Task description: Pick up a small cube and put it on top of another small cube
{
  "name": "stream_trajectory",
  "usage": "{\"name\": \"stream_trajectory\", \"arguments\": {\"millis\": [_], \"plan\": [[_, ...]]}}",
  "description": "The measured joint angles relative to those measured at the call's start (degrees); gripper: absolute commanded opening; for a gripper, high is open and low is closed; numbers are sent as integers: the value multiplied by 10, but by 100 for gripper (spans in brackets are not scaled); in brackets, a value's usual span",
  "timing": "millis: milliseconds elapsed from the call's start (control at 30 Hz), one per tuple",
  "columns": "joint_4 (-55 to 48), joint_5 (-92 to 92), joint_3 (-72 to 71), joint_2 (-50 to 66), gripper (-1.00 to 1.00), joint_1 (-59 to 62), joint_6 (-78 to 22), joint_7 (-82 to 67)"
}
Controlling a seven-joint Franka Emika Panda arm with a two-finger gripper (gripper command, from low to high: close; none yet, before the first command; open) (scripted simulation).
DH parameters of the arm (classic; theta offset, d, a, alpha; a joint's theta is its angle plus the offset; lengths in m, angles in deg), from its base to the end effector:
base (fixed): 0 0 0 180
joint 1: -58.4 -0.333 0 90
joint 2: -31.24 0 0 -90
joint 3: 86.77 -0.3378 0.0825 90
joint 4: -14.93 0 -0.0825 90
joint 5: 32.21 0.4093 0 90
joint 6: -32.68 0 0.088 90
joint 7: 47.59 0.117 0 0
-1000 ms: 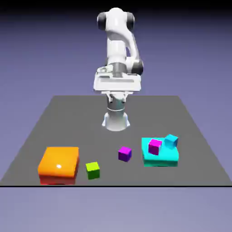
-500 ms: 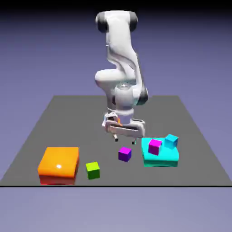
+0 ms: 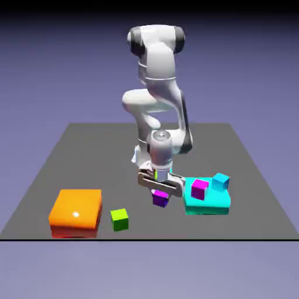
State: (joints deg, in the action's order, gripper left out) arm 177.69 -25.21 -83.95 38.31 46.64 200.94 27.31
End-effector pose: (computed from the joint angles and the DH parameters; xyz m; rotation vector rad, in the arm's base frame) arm 0.3582 0.0477 0.1504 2.5239 -1.8613 -0.0493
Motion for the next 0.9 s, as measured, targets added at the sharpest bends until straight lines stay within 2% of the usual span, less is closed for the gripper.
{"name": "stream_trajectory", "arguments": {"millis": [167,600,767,800,900], "plan": [[13,-39,38,-81,-100,-27,-67,29],[-191,-22,-232,-162,-100,58,-351,-279],[-165,-59,-228,-84,-100,54,-252,-252],[-160,-65,-223,-72,100,48,-235,-247],[-167,-57,-229,-91,100,56,-260,-253]]}}
